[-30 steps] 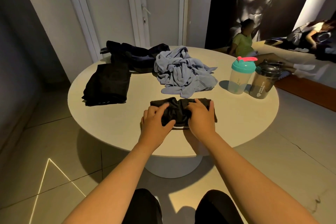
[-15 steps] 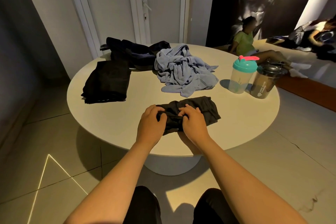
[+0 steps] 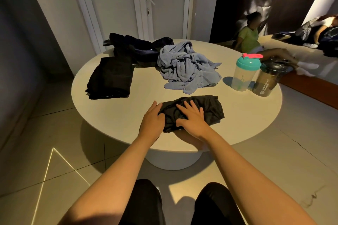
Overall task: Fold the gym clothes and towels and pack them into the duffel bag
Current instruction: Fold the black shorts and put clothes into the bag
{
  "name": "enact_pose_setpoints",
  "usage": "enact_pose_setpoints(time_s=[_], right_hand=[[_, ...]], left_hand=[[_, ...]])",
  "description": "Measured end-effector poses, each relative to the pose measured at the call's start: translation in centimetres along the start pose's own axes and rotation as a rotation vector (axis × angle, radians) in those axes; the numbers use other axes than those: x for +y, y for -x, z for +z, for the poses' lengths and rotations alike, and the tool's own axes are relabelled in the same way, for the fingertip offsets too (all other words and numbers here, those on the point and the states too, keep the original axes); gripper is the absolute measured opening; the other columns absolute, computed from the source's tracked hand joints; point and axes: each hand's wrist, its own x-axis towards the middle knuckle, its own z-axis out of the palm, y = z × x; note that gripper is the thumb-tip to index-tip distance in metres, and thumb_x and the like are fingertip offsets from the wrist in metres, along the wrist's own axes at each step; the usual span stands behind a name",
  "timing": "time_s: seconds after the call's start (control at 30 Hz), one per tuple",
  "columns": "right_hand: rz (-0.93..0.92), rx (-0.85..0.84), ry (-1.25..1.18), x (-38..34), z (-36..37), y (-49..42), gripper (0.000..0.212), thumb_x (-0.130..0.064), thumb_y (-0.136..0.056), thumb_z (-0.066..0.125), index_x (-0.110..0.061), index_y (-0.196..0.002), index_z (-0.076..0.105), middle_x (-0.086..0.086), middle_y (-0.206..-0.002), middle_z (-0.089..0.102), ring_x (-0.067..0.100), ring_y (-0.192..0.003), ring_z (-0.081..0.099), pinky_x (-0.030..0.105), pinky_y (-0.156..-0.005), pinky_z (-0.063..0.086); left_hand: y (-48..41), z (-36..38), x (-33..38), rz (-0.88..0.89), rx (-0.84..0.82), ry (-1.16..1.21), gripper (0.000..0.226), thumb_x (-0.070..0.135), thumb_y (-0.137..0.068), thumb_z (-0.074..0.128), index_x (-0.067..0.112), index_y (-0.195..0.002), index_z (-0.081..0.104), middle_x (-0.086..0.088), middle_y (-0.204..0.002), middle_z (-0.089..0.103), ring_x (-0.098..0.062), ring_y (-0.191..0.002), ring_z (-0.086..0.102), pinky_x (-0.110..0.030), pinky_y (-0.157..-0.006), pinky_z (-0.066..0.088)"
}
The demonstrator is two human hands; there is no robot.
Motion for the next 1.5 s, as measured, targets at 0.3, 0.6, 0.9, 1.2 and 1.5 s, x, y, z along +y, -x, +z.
enact_pose_setpoints(time_s=[0.3,0.6,0.9,1.2,1.5], right_hand=[[-0.163,0.32,-0.058,0.8,1.8,0.5,0.052,-0.031,-0.085,0.048,-0.03,-0.135,0.061,-0.003,-0.146,0.046,0.02,-0.147,0.025,0.057,-0.121,-0.005],[-0.093,0.298,-0.03,-0.8,2.2,-0.6,0.032,-0.034,-0.105,0.044,-0.031,-0.134,0.059,-0.005,-0.142,0.052,0.014,-0.144,0.032,0.054,-0.118,-0.012],[-0.063,0.382,0.041,-0.6,3.4,-0.3,0.04,-0.036,-0.108,0.035,-0.028,-0.143,0.052,-0.006,-0.151,0.045,0.01,-0.148,0.023,0.049,-0.119,-0.015],[-0.044,0.382,0.096,-0.2,3.5,-0.5,0.045,-0.04,-0.107,0.034,-0.029,-0.149,0.044,-0.007,-0.159,0.034,0.009,-0.152,0.01,0.051,-0.118,-0.018],[-0.151,0.338,0.187,-0.1,3.4,0.0,0.061,-0.047,-0.084,0.039,-0.029,-0.14,0.056,-0.005,-0.147,0.049,0.015,-0.143,0.029,0.044,-0.121,0.006]], left_hand=[[0.3,-0.1,-1.0,0.257,0.16,-0.083,0.027,0.028,-0.091,0.059,0.043,-0.113,0.055,0.018,-0.134,0.032,-0.018,-0.126,0.042,-0.05,-0.107,0.045],[-0.4,0.0,-0.5,0.186,0.11,0.001,0.027,0.022,-0.103,0.052,0.026,-0.129,0.06,0.005,-0.126,0.062,-0.013,-0.112,0.061,-0.039,-0.095,0.056],[-0.1,0.2,-0.7,0.131,0.127,0.007,0.018,0.032,-0.105,0.043,0.028,-0.114,0.058,0.006,-0.113,0.062,-0.014,-0.102,0.061,-0.046,-0.088,0.057],[0.6,0.2,0.2,0.086,0.151,0.061,0.027,0.024,-0.103,0.037,0.016,-0.118,0.059,0.005,-0.123,0.051,-0.015,-0.106,0.057,-0.045,-0.096,0.052],[0.1,0.3,-0.4,0.264,0.033,-0.13,0.047,0.015,-0.099,0.036,0.03,-0.139,0.054,0.007,-0.157,0.038,-0.013,-0.146,0.027,-0.039,-0.123,0.023]])
